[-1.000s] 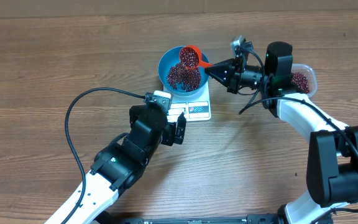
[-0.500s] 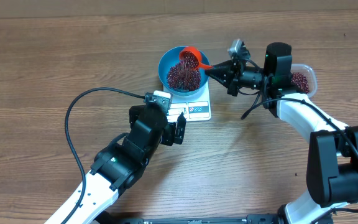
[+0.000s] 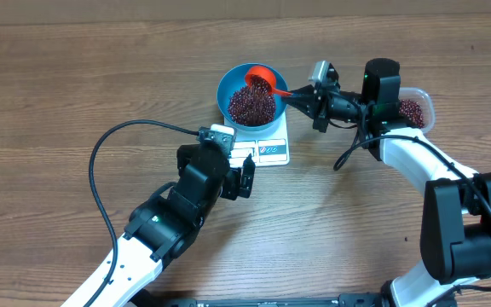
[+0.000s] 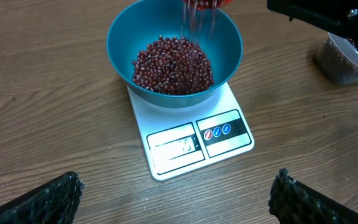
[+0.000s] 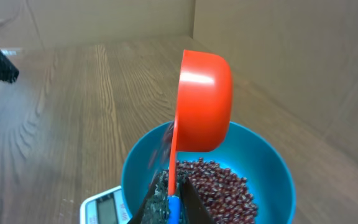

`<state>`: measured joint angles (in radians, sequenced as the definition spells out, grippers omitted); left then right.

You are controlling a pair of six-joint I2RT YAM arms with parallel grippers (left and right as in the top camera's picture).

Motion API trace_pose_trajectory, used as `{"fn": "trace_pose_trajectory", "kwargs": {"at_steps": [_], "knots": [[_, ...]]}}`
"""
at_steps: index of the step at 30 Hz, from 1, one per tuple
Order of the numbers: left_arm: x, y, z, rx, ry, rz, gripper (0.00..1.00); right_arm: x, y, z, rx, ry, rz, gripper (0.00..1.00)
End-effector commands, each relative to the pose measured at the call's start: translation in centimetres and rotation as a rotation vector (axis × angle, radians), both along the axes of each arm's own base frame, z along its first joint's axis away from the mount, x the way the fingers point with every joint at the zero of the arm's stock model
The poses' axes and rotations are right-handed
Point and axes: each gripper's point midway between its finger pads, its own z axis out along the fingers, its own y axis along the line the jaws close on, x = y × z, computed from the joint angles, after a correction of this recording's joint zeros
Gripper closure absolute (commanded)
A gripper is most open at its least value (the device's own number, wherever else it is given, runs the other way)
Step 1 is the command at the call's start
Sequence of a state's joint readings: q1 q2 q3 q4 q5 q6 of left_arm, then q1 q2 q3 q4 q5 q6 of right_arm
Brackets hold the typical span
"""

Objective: Scoop item into bowl and weigh 150g on scale
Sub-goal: 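Tilt the scoop with the right gripper to pour beans into the bowl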

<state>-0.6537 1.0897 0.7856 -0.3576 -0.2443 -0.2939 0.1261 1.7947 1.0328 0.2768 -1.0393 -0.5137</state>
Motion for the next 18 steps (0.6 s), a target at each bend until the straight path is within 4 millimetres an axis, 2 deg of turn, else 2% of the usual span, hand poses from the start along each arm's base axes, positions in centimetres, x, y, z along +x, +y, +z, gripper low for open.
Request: {"fn": "trace_pose_trajectory", "kwargs": {"at_steps": [1,9,13,18], "knots": [[0.5,0.2,1.0,-0.018,-0.015,0.031,0.0,0.0,0.2,0.0,-0.039,-0.113,0.028,0.96],[0.4,0.3,0.8,-0.013,-0.009,0.031,0.01,1.4,-0.6,-0.6,-0.109,-0.175,-0.045,0.96],[0.3,0.3,0.8,-0.011,-0.007,0.031,0.0,1.5,-0.6,-0.6,-0.142,-0.254,-0.027,0.96],[0.3,0.3,0.8,-0.012,-0.007,0.031,0.0,1.5,-0.6,-0.6,-0.145,-0.263,-0.025,0.96]]}}
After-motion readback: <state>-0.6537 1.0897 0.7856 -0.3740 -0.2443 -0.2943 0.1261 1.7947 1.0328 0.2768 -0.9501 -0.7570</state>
